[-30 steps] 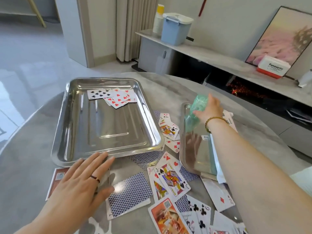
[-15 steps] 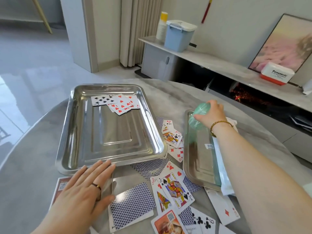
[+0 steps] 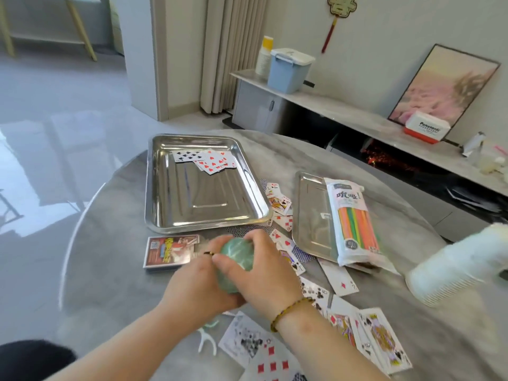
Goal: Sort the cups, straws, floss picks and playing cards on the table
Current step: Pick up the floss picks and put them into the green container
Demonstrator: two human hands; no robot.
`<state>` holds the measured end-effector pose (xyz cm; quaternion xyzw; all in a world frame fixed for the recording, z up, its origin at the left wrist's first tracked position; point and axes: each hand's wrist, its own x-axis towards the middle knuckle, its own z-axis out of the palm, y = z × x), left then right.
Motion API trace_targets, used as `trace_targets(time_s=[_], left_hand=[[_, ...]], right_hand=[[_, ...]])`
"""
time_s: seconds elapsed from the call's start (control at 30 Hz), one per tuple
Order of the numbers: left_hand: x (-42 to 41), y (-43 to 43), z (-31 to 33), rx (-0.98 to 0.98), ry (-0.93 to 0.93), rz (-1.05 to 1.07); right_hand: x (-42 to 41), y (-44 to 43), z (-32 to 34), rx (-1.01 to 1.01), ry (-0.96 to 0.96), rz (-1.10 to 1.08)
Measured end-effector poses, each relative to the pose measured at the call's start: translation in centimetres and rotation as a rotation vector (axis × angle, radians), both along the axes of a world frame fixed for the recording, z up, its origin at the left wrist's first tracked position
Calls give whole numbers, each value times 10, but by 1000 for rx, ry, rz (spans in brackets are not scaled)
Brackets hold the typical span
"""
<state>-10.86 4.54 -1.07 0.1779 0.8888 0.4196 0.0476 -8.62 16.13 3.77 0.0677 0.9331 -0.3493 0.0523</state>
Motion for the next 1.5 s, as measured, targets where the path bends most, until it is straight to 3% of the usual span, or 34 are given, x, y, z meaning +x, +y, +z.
trace_targets(time_s=[0.13, 0.27, 0.33, 0.5, 0.57, 0.6, 0.7, 0.8, 0.97, 1.1, 1.17, 1.4, 1.5], left_hand=[[9, -3, 5, 60, -109, -102], [20, -6, 17, 270, -220, -201], [23, -11, 22, 261, -209, -236], [23, -25, 28, 111, -133, -159], [23, -30, 32, 68, -142, -91], [21, -33, 32, 60, -147, -46], [13, -42, 33, 59, -136, 90], [6, -52, 36, 76, -124, 152], [-5, -66, 43, 151, -100, 258], [-8, -67, 47, 196, -59, 294], [-10, -67, 48, 200, -42, 286], [-16, -70, 45, 185, -58, 217], [-20, -69, 43, 134, -76, 213]], right_hand=[[18, 4, 3, 86, 93, 40], [33, 10, 10, 131, 203, 271], [38, 14, 15, 27, 199, 302], [42, 31, 10, -384, 156, 146], [44, 36, 2, -440, 151, 60], [45, 39, -5, -371, 145, 14], [44, 50, -26, 115, 74, 7], [43, 55, -43, 310, -40, 75], [39, 52, -54, 459, -158, 159], [32, 33, -52, 488, 24, 235], [26, 15, -51, 463, 28, 283], [-9, -19, -59, 476, -272, 296], [-15, -21, -61, 466, -317, 312]])
